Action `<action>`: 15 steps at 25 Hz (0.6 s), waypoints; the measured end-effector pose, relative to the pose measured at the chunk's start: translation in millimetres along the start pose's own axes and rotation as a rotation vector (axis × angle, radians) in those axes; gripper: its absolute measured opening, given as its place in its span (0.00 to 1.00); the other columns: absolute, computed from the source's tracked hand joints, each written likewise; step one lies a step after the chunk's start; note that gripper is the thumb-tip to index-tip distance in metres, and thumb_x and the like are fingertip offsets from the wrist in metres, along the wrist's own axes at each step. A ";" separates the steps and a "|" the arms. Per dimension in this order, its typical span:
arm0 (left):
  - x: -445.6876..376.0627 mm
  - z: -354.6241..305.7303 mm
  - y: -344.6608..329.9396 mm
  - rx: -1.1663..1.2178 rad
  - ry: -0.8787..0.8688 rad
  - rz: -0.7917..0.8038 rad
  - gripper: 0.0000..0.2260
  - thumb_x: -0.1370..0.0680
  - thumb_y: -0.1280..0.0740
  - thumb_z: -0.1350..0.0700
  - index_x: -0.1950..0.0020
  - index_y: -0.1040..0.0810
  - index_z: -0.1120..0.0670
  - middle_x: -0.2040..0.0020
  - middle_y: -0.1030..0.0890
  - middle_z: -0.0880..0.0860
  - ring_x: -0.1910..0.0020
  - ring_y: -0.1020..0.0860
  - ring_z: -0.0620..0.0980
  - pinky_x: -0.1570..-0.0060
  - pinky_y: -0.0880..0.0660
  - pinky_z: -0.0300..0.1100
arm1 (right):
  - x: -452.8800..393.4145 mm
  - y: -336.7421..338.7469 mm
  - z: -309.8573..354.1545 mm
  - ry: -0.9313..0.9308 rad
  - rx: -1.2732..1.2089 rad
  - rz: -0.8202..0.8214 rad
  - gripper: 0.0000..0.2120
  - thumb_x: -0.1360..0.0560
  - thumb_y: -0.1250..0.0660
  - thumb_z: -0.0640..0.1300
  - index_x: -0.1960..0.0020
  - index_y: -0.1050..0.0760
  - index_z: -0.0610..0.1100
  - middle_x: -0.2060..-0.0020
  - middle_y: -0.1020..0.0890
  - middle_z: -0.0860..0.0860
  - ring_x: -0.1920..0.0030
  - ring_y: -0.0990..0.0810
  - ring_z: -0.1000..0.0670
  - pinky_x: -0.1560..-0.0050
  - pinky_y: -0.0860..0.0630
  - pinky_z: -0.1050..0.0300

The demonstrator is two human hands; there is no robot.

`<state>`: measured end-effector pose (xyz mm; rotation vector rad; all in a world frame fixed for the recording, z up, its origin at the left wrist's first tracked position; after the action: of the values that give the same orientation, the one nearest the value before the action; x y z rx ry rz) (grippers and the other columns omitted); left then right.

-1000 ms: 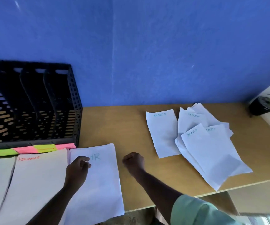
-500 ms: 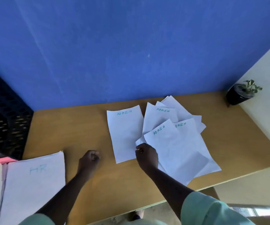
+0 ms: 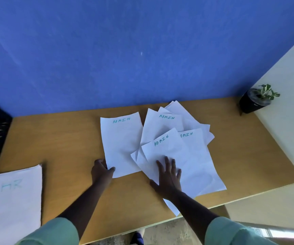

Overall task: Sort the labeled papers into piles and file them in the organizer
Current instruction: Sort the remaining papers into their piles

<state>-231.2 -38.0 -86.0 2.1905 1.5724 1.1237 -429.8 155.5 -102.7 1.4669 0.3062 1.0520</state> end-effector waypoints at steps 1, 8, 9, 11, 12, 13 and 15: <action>-1.5 -1.2 -1.0 0.006 0.019 0.001 0.27 0.30 0.25 0.60 0.33 0.29 0.59 0.44 0.18 0.57 0.46 0.21 0.59 0.53 0.25 0.45 | -4.4 3.8 -1.2 -0.010 -0.010 -0.002 0.40 0.22 0.41 0.65 0.18 0.53 0.53 0.17 0.62 0.46 0.19 0.64 0.36 0.23 0.53 0.29; 10.6 17.7 12.5 -0.097 0.016 0.048 0.20 0.29 0.36 0.64 0.38 0.25 0.52 0.53 0.20 0.49 0.58 0.22 0.51 0.67 0.29 0.40 | -36.5 41.8 -28.1 -0.154 -0.031 -0.006 0.36 0.19 0.44 0.66 0.18 0.50 0.51 0.17 0.59 0.44 0.19 0.61 0.34 0.23 0.48 0.29; 13.2 25.3 17.8 -0.113 0.011 0.061 0.19 0.29 0.37 0.64 0.40 0.24 0.51 0.55 0.20 0.48 0.60 0.22 0.50 0.70 0.30 0.39 | -40.4 48.7 -30.4 -0.179 -0.042 -0.012 0.36 0.19 0.45 0.67 0.18 0.49 0.51 0.17 0.57 0.45 0.19 0.59 0.34 0.24 0.47 0.29; 17.8 38.3 30.4 -0.135 0.014 0.099 0.19 0.30 0.39 0.65 0.43 0.23 0.49 0.57 0.19 0.47 0.61 0.21 0.49 0.71 0.29 0.38 | -45.0 57.8 -31.1 -0.232 -0.117 -0.050 0.35 0.20 0.48 0.69 0.19 0.46 0.51 0.17 0.53 0.46 0.18 0.56 0.36 0.24 0.45 0.30; 19.7 42.6 35.7 -0.152 0.015 0.119 0.18 0.29 0.39 0.64 0.44 0.23 0.48 0.57 0.19 0.47 0.61 0.21 0.50 0.71 0.29 0.38 | -44.9 59.4 -30.6 -0.254 -0.142 -0.074 0.35 0.19 0.48 0.68 0.19 0.45 0.51 0.17 0.51 0.47 0.18 0.55 0.37 0.24 0.44 0.30; 21.2 46.0 39.5 -0.169 0.014 0.139 0.17 0.29 0.38 0.63 0.45 0.24 0.47 0.57 0.19 0.47 0.61 0.21 0.49 0.70 0.29 0.39 | -43.6 59.2 -29.3 -0.263 -0.129 -0.087 0.35 0.20 0.47 0.68 0.19 0.45 0.50 0.17 0.50 0.47 0.18 0.53 0.37 0.25 0.42 0.31; 22.3 50.4 44.3 -0.195 0.005 0.183 0.15 0.28 0.36 0.61 0.45 0.25 0.47 0.57 0.19 0.47 0.60 0.21 0.49 0.68 0.29 0.39 | -39.2 53.8 -23.2 -0.259 -0.024 -0.082 0.38 0.21 0.44 0.68 0.19 0.48 0.50 0.17 0.50 0.47 0.18 0.52 0.36 0.25 0.40 0.33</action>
<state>-161.9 -23.8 -85.0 2.2351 1.2255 1.2750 -489.4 130.4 -74.6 1.5364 0.1663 0.7869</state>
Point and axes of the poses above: each hand's wrist, its own x-axis away from the middle knuckle, its own y-axis out of the back of the hand, z = x × y, the point moved 3 cm from there along -x, towards the middle knuckle
